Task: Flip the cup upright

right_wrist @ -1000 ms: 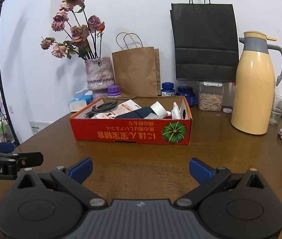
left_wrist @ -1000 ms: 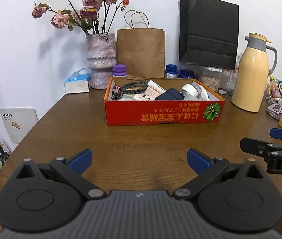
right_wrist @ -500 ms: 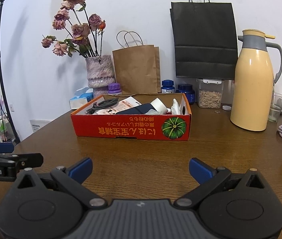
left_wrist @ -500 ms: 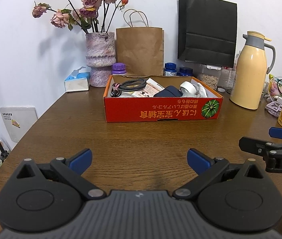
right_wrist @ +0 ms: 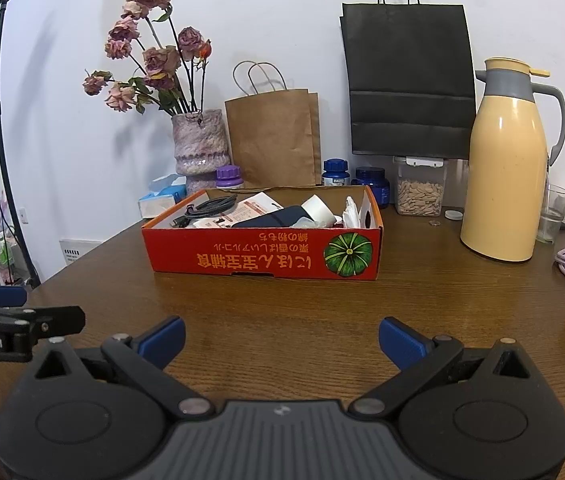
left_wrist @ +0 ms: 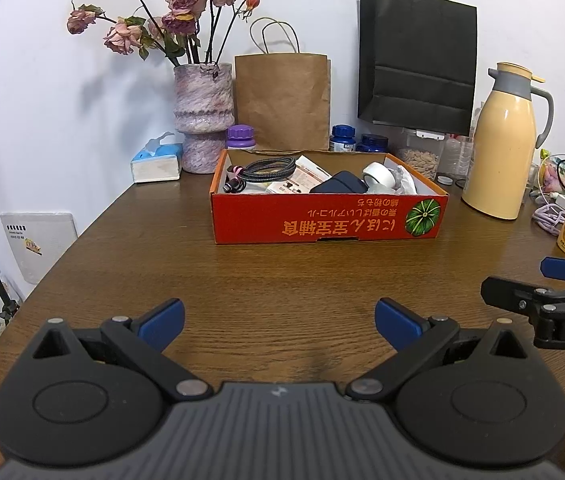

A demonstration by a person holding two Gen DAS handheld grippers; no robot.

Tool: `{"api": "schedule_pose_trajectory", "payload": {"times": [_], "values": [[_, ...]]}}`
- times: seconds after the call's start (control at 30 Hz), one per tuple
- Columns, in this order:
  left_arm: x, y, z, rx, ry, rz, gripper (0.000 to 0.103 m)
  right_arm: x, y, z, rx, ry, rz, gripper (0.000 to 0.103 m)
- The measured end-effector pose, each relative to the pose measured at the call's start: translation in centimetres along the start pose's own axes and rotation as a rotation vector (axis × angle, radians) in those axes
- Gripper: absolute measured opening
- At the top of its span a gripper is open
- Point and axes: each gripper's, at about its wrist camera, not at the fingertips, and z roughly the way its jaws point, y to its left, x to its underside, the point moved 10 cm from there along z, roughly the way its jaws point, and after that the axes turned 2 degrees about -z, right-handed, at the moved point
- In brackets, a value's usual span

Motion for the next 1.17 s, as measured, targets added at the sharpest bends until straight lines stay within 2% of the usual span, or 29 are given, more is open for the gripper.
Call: {"api": "schedule_pose_trajectory", "payload": {"times": [1.17], "values": [[0.6, 0.4, 0.2, 0.007, 0.018, -0.007, 0.103, 1.2, 0.1, 0.0, 0.001, 0.01, -0.007, 0.103]]}}
